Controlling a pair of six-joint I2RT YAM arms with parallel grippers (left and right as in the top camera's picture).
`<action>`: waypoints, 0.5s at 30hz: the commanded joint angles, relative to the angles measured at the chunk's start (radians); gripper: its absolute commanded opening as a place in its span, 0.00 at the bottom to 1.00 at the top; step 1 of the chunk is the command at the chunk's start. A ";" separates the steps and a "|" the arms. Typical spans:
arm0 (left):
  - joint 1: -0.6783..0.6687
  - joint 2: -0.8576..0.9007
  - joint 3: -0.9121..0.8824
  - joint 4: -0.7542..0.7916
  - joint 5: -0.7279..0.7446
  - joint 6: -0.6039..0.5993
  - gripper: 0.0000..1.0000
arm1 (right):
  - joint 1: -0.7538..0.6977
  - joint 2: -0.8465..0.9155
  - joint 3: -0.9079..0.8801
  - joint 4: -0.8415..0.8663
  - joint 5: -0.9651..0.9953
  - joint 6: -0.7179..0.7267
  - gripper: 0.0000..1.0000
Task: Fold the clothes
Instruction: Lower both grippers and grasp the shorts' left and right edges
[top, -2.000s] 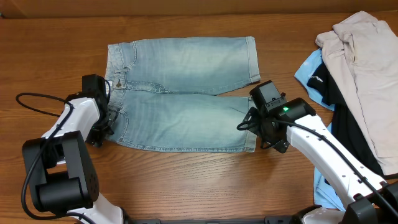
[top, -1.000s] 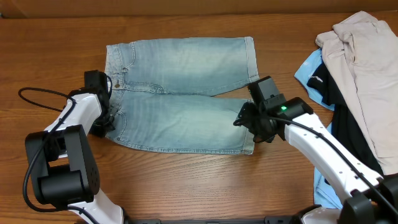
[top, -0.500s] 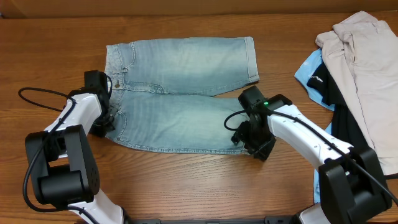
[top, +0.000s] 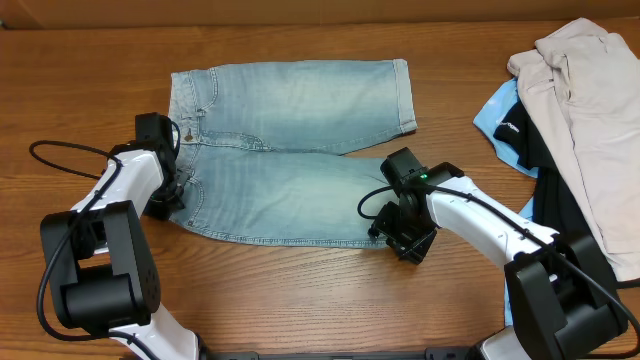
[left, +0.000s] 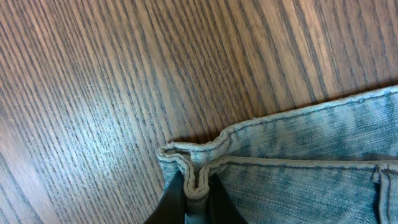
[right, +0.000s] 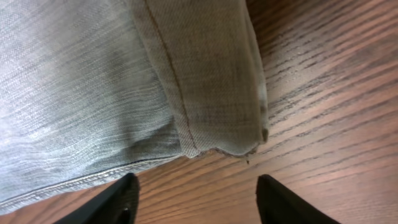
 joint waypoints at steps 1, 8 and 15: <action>0.012 0.085 -0.052 -0.010 0.065 -0.002 0.04 | 0.003 0.006 -0.003 0.009 -0.010 -0.022 0.57; 0.012 0.085 -0.052 -0.010 0.065 -0.002 0.04 | 0.003 0.006 -0.003 0.014 -0.010 -0.026 0.36; 0.012 0.085 -0.052 -0.010 0.065 -0.002 0.04 | -0.032 0.006 -0.003 0.007 -0.031 -0.105 0.48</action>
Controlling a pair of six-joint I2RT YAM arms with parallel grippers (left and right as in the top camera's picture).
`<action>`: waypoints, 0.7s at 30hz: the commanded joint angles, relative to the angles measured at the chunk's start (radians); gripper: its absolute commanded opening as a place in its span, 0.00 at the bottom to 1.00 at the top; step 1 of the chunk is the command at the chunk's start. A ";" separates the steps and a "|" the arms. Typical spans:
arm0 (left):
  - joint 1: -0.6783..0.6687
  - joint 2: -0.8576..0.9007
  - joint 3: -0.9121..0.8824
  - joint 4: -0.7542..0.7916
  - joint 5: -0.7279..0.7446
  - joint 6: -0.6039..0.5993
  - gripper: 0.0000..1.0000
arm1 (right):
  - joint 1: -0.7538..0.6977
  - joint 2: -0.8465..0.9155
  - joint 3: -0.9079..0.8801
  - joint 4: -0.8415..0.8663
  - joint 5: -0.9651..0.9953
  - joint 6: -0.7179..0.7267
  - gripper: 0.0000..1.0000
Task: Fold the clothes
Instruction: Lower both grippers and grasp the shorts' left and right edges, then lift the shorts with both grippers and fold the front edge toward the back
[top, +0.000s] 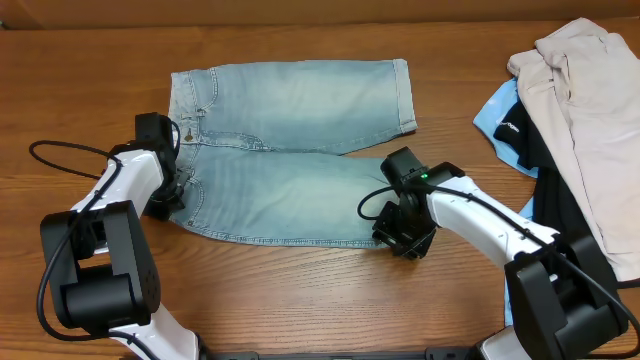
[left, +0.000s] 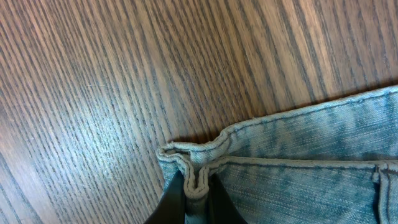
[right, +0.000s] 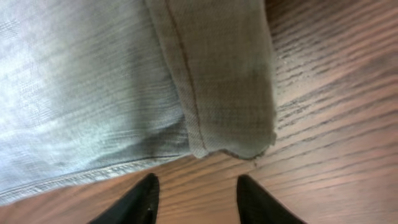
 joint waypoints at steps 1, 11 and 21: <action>0.012 0.085 -0.053 -0.009 0.064 -0.003 0.05 | -0.026 0.006 -0.003 0.013 -0.041 -0.074 0.49; 0.012 0.085 -0.053 -0.006 0.064 -0.002 0.05 | -0.082 0.006 -0.003 0.030 -0.090 -0.311 0.64; 0.012 0.085 -0.053 -0.006 0.064 -0.002 0.05 | -0.074 0.007 -0.006 0.017 0.037 -0.311 0.64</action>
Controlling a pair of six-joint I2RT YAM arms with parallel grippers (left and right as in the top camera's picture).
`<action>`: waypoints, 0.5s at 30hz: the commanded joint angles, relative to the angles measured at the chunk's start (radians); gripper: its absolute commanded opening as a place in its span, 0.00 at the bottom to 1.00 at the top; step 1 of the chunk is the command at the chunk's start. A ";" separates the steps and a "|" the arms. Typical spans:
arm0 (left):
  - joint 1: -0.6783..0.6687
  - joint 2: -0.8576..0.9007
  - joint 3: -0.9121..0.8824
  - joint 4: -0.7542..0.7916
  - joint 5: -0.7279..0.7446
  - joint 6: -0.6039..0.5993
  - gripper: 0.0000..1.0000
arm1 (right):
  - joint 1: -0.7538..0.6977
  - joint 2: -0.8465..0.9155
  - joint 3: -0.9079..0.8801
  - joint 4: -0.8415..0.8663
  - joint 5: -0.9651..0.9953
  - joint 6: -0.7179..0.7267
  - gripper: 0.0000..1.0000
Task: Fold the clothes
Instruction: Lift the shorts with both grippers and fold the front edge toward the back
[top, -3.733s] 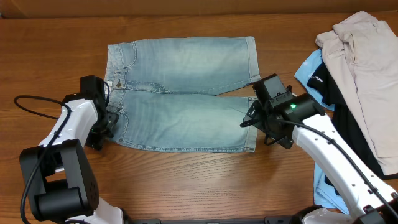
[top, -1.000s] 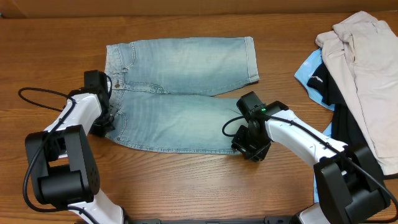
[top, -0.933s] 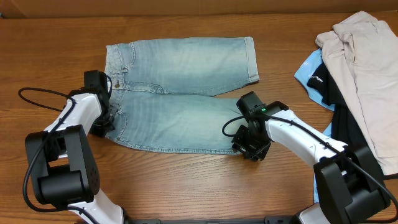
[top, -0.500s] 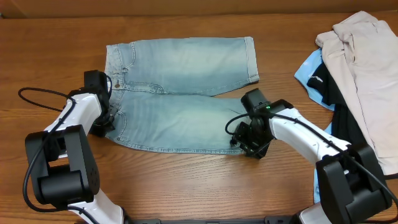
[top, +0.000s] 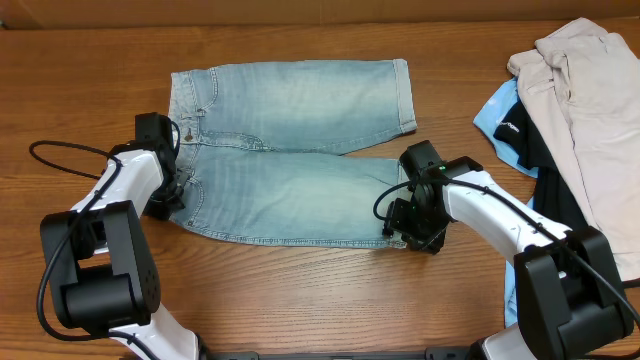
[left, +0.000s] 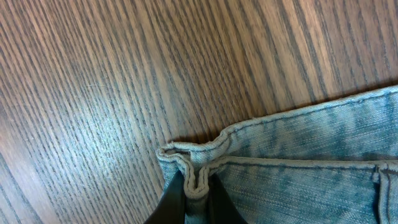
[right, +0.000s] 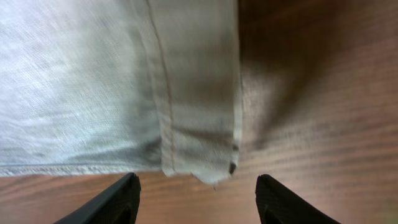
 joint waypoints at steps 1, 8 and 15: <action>0.012 0.085 -0.053 -0.007 0.063 -0.002 0.06 | 0.024 0.007 -0.006 0.031 0.030 -0.018 0.63; 0.012 0.085 -0.053 -0.011 0.063 -0.002 0.07 | 0.065 0.008 -0.042 0.066 0.068 0.006 0.60; 0.012 0.085 -0.053 -0.055 0.065 -0.002 0.05 | 0.065 0.008 -0.090 0.076 0.068 0.017 0.32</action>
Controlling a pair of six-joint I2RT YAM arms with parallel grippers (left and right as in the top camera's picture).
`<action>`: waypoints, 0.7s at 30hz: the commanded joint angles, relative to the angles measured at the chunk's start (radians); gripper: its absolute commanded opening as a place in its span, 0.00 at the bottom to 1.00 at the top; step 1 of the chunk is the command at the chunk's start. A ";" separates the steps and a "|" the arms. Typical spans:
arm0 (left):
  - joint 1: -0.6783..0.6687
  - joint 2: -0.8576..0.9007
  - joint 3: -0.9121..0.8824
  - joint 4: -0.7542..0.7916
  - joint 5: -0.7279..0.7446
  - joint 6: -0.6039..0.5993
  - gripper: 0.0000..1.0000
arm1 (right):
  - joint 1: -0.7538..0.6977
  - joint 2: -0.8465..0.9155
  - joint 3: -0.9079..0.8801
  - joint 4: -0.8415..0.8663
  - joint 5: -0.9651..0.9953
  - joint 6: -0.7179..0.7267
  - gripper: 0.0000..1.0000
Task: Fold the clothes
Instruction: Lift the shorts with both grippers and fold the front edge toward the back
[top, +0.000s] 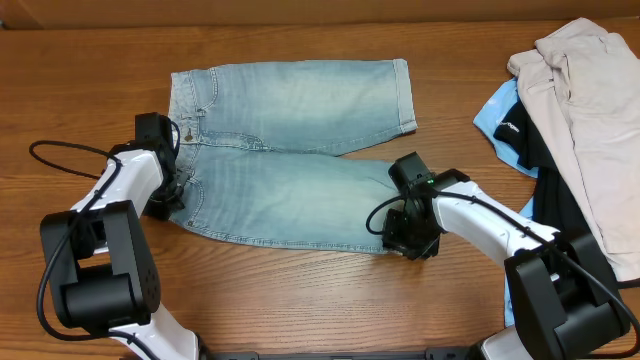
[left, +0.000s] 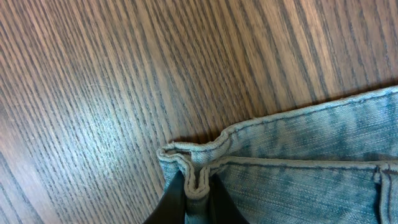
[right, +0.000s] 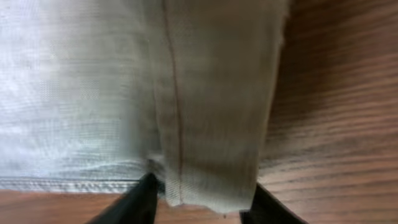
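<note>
Light blue denim shorts (top: 290, 150) lie spread flat on the wooden table (top: 90, 60), with the waist at the left and both legs pointing right. My left gripper (left: 197, 202) is at the near corner of the waistband (left: 298, 143) and is shut on a pinched fold of it. In the overhead view that left gripper (top: 163, 200) sits at the shorts' left edge. My right gripper (right: 202, 205) is open, and the corner of the near leg's hem (right: 211, 124) lies between its fingers. Seen from overhead, the right gripper (top: 402, 238) is at that hem corner.
A pile of other clothes lies at the right edge: beige trousers (top: 590, 110), a light blue garment (top: 500, 125) and a black one (top: 560, 205). A black cable (top: 60, 150) loops beside the left arm.
My right gripper has moved left onto the near leg's hem. The hem corner now lies between its fingers, which stand closer together. The left gripper has not moved.
My left gripper stayed shut on the waistband corner throughout. My right gripper was open just short of the near leg's hem corner. Then its fingers stood narrower, then wide again further right. Now they straddle the hem corner.
</note>
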 joint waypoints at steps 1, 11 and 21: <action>0.011 0.084 -0.055 -0.056 0.063 0.000 0.05 | 0.002 0.008 -0.021 0.002 0.023 0.011 0.28; 0.011 0.084 -0.055 -0.074 0.064 0.116 0.04 | -0.052 0.007 0.006 0.015 0.045 0.010 0.04; 0.011 0.083 0.081 -0.222 0.064 0.237 0.04 | -0.183 -0.002 0.259 -0.138 0.030 -0.085 0.04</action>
